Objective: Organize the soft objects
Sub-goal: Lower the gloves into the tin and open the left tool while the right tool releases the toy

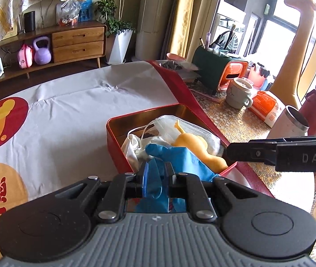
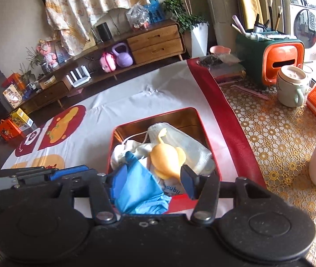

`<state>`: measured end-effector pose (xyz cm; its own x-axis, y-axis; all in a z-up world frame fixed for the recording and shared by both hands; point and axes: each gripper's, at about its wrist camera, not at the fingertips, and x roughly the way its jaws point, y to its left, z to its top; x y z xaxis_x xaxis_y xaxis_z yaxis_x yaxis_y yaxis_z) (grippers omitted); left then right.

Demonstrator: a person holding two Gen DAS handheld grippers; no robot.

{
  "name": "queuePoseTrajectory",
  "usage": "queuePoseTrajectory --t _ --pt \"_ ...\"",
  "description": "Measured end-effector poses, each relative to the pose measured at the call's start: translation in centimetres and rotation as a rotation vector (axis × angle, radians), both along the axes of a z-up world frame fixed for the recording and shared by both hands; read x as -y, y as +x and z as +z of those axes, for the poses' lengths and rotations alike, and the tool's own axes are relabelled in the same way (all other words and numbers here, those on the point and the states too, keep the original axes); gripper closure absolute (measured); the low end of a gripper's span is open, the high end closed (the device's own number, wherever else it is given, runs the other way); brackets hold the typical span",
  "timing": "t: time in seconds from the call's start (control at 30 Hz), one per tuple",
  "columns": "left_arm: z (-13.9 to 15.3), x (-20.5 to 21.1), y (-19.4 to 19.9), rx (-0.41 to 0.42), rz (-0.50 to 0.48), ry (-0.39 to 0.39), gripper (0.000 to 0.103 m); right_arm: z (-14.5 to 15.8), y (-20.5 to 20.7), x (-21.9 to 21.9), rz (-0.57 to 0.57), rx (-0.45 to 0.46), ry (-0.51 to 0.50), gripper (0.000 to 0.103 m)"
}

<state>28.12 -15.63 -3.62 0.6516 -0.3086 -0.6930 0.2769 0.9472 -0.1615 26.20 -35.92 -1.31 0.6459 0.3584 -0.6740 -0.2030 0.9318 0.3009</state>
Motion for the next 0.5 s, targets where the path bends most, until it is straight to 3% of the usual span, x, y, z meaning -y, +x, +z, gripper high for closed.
queuePoseTrajectory --t 0.2,0.3,0.4,0.47,0.5 --pt "1.4 -0.7 -2.2 0.031 -0.007 -0.015 0.089 0.5 -2.9 -0.7 0.013 0.074 -0.049 0.049" --pt "1.8 -1.1 -3.1 0.039 -0.007 -0.02 0.082 0.6 -4.4 -1.2 0.026 0.108 -0.078 0.046" --pt "2.0 -1.3 -4.0 0.044 -0.01 -0.022 0.068 0.8 -6.1 -1.8 0.044 0.155 -0.102 0.038" --pt "2.0 -1.5 -4.5 0.049 -0.011 -0.023 0.035 1.0 -6.9 -1.9 0.048 0.17 -0.097 0.038" --pt "2.1 -1.7 -4.8 0.05 -0.011 -0.024 0.03 1.1 -7.4 -2.0 0.048 0.179 -0.094 0.037"
